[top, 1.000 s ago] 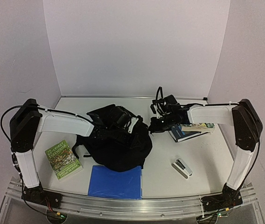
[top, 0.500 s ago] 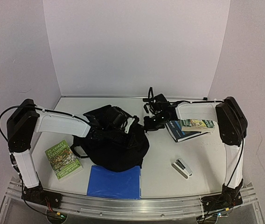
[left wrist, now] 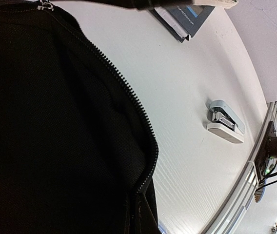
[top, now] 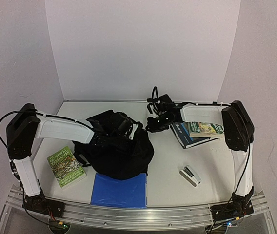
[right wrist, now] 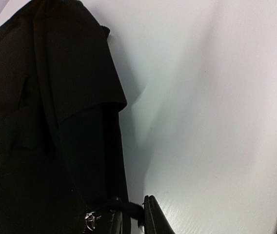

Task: Pack the student bag
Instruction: Unzip the student bag at the center of the board.

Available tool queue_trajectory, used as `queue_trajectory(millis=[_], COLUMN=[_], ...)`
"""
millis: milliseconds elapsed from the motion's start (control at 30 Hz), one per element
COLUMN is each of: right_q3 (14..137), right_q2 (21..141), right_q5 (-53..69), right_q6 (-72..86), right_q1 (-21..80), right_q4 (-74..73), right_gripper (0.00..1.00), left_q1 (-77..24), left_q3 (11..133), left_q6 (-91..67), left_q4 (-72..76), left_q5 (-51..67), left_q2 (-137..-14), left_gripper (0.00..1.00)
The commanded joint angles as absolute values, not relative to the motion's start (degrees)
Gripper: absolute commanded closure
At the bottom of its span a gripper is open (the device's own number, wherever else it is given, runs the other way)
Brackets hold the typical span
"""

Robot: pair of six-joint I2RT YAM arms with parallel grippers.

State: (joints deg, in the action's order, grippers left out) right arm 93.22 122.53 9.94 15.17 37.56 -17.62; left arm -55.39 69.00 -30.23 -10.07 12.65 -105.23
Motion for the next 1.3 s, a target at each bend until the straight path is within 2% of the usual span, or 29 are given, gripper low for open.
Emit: queue_trajectory(millis=[0,100,200,267,300,533,667,1067,1267], right_q3=[93.4,92.9,92.6,92.5,92.0,82.5,79.5,84.0,85.8], right_q2=[115.0,114.2,114.6,114.8,114.7,110.4,109.6,117.2,119.7], right_q5=[6.0,5.1,5.4,5.7,6.4,20.2,25.7,23.6,24.0], right_q6=[16.2,16.3,16.4,17.8,19.4,31.8,36.1,36.3,36.8], right_q1=[36.1,36.1,36.1,36.0,35.8,34.8,34.8,34.8,34.7], right_q4=[-12.5,-12.5,-12.5,-12.6,-12.6,-5.1,1.1,1.6,1.5], right_gripper=[0.81,0.82,0.90,0.90,0.89,0.58,0.50,0.52,0.62], left_q1=[-56.8,-56.8,-56.7,-56.7,-56.6,-56.5,-56.5,-56.5,-56.5], left_q3=[68.2,67.7,68.0,68.2,68.2,67.2,67.1,67.5,67.7], left_q6=[-32.7,-32.3,-31.9,-31.9,-32.0,-32.7,-32.5,-32.4,-32.5], left_q4=[-14.2,-13.2,-13.4,-13.9,-14.0,-13.2,-13.0,-13.0,-13.3], left_q5=[15.7,17.5,17.4,16.7,16.4,16.4,16.7,17.7,17.9], left_q2=[-102.4,-102.1,-101.8,-101.6,-101.6,-101.3,-101.2,-101.5,-101.7], left_gripper=[1.00,1.00,1.00,1.00,1.00,1.00,1.00,1.00,1.00])
